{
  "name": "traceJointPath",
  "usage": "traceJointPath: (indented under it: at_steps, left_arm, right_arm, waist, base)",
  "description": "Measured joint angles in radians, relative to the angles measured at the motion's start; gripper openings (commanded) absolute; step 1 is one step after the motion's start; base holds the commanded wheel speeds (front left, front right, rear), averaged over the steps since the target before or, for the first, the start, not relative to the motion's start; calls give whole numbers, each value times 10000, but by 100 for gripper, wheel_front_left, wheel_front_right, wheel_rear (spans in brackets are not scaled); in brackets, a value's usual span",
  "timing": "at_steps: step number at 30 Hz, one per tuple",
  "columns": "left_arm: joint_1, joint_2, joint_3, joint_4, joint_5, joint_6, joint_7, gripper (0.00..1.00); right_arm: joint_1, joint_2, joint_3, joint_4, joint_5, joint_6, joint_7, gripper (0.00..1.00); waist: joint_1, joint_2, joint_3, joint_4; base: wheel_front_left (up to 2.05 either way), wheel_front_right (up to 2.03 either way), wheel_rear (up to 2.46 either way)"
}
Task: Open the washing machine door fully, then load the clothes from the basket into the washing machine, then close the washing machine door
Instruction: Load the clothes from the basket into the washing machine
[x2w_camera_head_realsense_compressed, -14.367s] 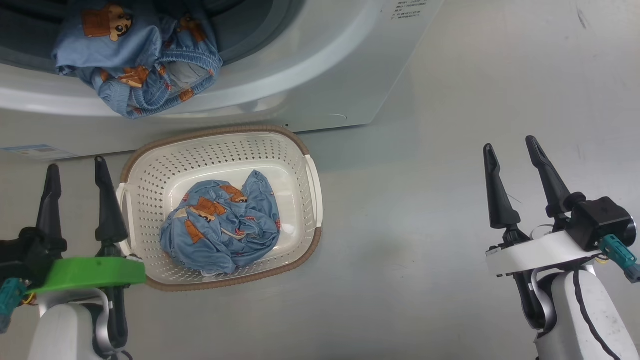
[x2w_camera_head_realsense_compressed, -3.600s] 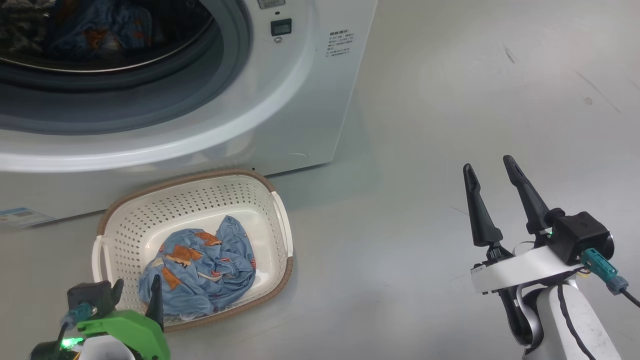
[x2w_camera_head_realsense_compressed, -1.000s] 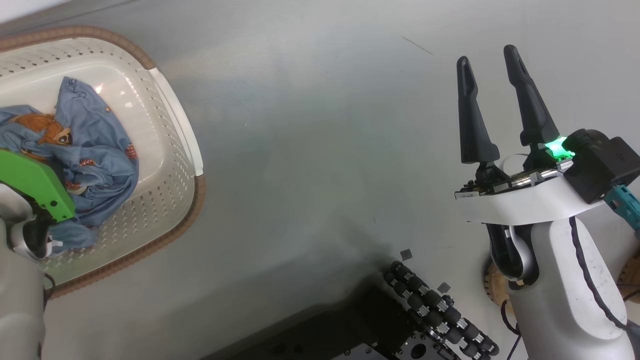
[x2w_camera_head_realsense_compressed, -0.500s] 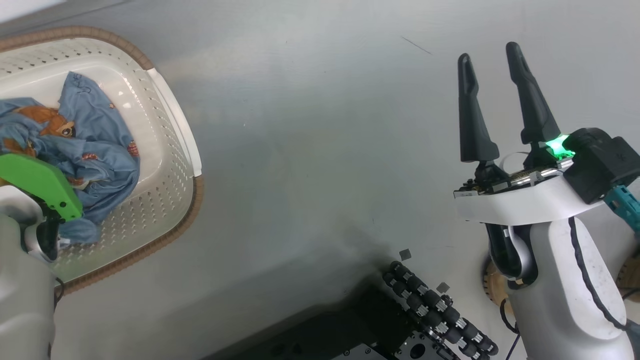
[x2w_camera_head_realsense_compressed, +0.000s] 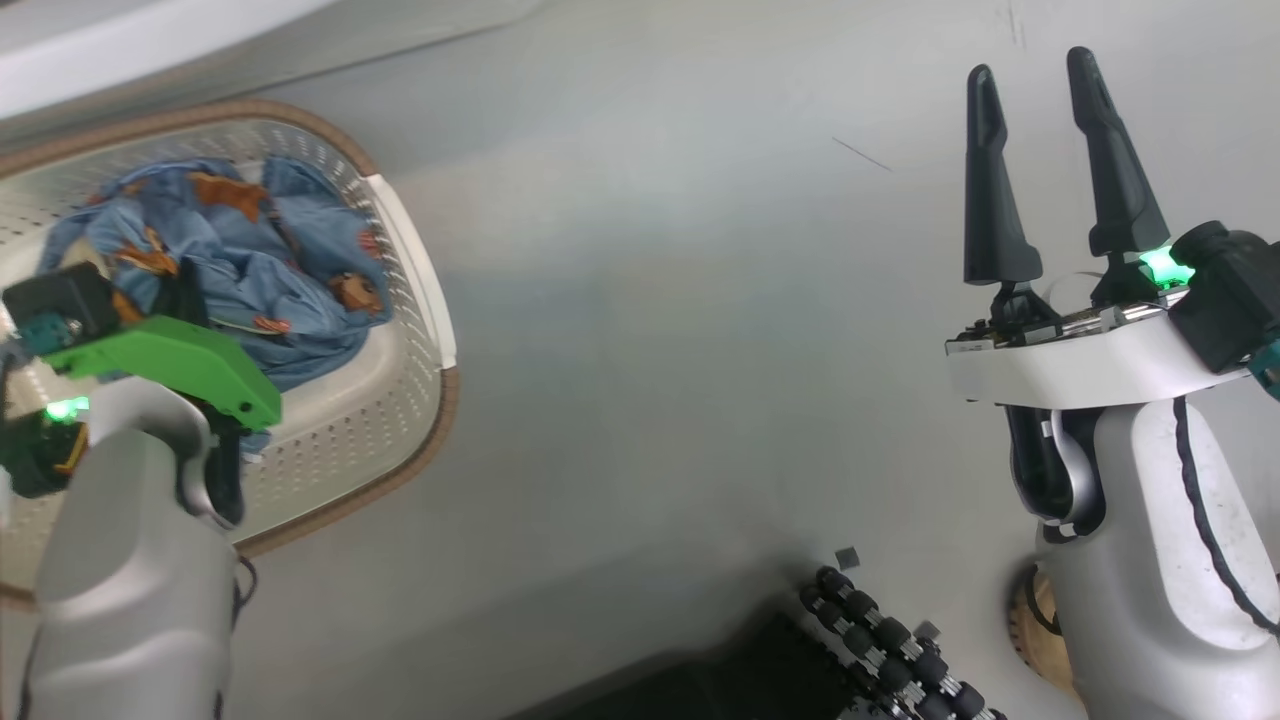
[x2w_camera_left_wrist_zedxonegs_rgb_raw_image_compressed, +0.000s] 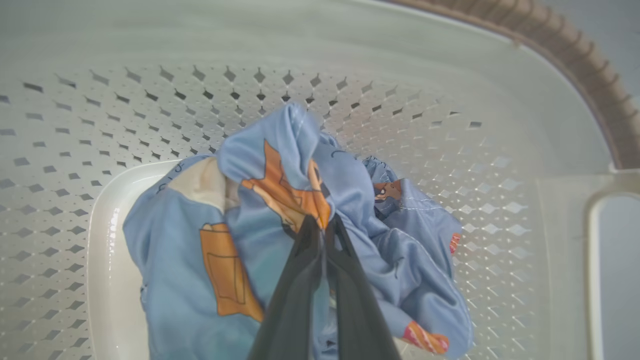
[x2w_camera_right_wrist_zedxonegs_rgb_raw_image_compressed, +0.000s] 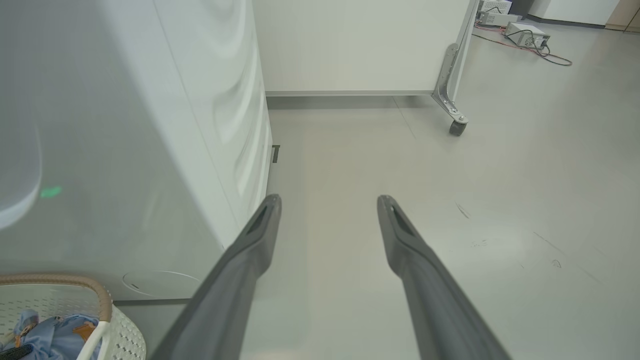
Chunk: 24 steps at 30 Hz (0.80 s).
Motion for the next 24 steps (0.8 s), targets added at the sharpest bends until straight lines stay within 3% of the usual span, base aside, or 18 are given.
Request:
traceJointPath:
  at_steps: [5, 11, 24]
  left_arm:
    - [383, -418, -94, -98, -151, -104, -825, 0]
    - [618, -472, -286, -198, -288, -199, -1680, 0]
    - [1801, -510, -780, -863, -33, -230, -1850, 0]
  right_arm:
    - [-51, -6, -395, 88, -167, 12, 0, 100]
    - [-45, -12, -884, 291, -460, 71, 0, 100]
    - [823, -27, -1427, 761, -686, 309, 0, 100]
  waist:
    - [0, 0, -582, 411]
    - [0, 0, -1320, 1006]
    - [0, 0, -3163, 2175]
  base:
    - [0, 0, 0]
    - [0, 0, 0]
    - [0, 0, 0]
